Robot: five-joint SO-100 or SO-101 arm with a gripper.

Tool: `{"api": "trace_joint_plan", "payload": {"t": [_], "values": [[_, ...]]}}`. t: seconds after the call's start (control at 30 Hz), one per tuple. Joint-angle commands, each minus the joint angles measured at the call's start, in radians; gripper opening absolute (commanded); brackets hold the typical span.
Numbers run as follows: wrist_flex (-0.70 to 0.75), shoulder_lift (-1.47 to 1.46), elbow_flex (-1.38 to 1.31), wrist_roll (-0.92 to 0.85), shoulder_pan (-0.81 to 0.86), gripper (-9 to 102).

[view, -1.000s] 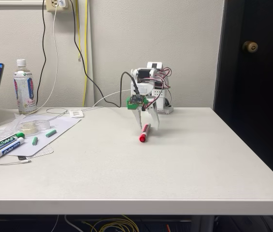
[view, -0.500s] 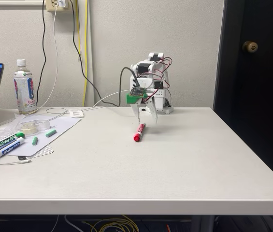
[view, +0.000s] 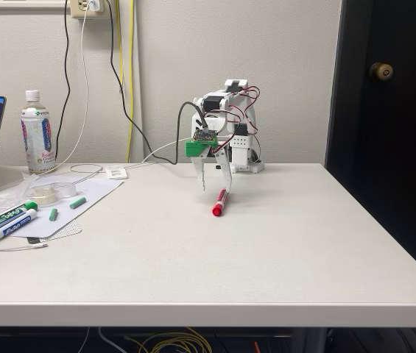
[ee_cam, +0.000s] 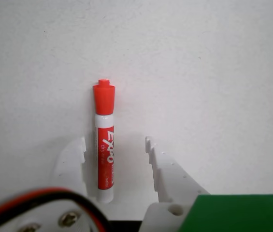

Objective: Pick up the red marker.

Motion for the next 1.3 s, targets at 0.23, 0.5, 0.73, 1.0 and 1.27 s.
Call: {"api": "trace_joint_plan", "payload": {"t": [0.23, 0.5, 0.73, 1.0, 1.27], "values": [[-0.121, 0.060, 0.175, 0.002, -0.002, 30], [-0.140, 0.063, 0.229, 0.009, -0.003, 30], [-0.166, 0.061, 0.253, 0.011, -0.003, 29], [-0.173, 0.058, 0.253, 0.026, -0.008, 20], [-0.172, 0.063, 0.253, 0.031, -0.009, 14]]}}
